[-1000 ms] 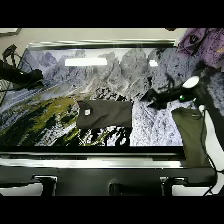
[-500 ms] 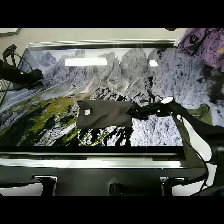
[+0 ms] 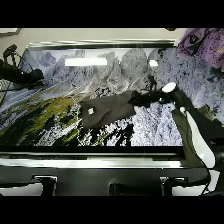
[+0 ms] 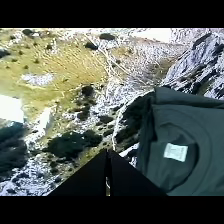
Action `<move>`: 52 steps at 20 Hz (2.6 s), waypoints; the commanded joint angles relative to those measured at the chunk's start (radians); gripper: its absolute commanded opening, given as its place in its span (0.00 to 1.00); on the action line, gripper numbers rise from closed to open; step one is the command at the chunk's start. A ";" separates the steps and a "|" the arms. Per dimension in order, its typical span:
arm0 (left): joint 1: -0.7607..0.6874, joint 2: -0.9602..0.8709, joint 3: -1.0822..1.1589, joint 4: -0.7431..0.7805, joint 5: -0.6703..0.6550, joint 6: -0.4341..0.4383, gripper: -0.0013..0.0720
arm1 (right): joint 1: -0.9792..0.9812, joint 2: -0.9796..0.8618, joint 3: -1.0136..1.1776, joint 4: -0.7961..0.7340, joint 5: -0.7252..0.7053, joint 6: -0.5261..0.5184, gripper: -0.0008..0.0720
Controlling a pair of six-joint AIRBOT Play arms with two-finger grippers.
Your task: Fold the clothes and pants, and hang the long-sleeved shirts on hangers.
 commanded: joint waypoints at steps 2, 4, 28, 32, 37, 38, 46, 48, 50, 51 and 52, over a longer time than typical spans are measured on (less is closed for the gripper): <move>-0.005 0.000 0.000 -0.006 0.000 0.000 0.04 | -0.052 0.017 0.269 -0.318 0.097 0.277 0.05; -0.007 0.000 0.000 -0.006 0.000 0.000 0.04 | -0.130 0.017 0.356 -0.315 0.128 0.314 0.05; -0.026 0.000 0.000 -0.006 -0.053 0.000 0.04 | -0.586 0.263 0.497 -0.685 0.348 0.840 0.05; -0.026 0.000 0.000 -0.006 -0.053 0.001 0.04 | -0.586 0.310 0.497 -0.745 0.438 0.877 0.05; -0.026 0.000 0.000 -0.006 -0.053 0.001 0.04 | -0.586 0.356 0.497 -0.760 0.520 0.877 0.05; -0.026 0.000 0.000 -0.006 -0.053 0.001 0.04 | -0.586 0.364 0.497 -0.763 0.542 0.875 0.05; -0.026 0.000 0.000 -0.006 -0.053 0.005 0.04 | -0.586 0.420 0.352 -0.925 0.678 0.741 0.05; -0.026 0.000 0.000 -0.006 -0.053 0.004 0.04 | -0.586 0.474 0.211 -0.948 0.636 0.758 0.06; -0.026 0.000 0.000 -0.006 -0.054 0.005 0.04 | -0.586 0.537 0.061 -0.985 0.591 0.775 0.06; -0.026 0.000 0.000 -0.006 -0.058 0.005 0.04 | -0.586 0.568 -0.009 -0.992 0.573 0.776 0.06; -0.026 0.000 0.000 -0.006 -0.061 0.005 0.04 | -0.586 0.595 -0.068 -0.996 0.560 0.779 0.06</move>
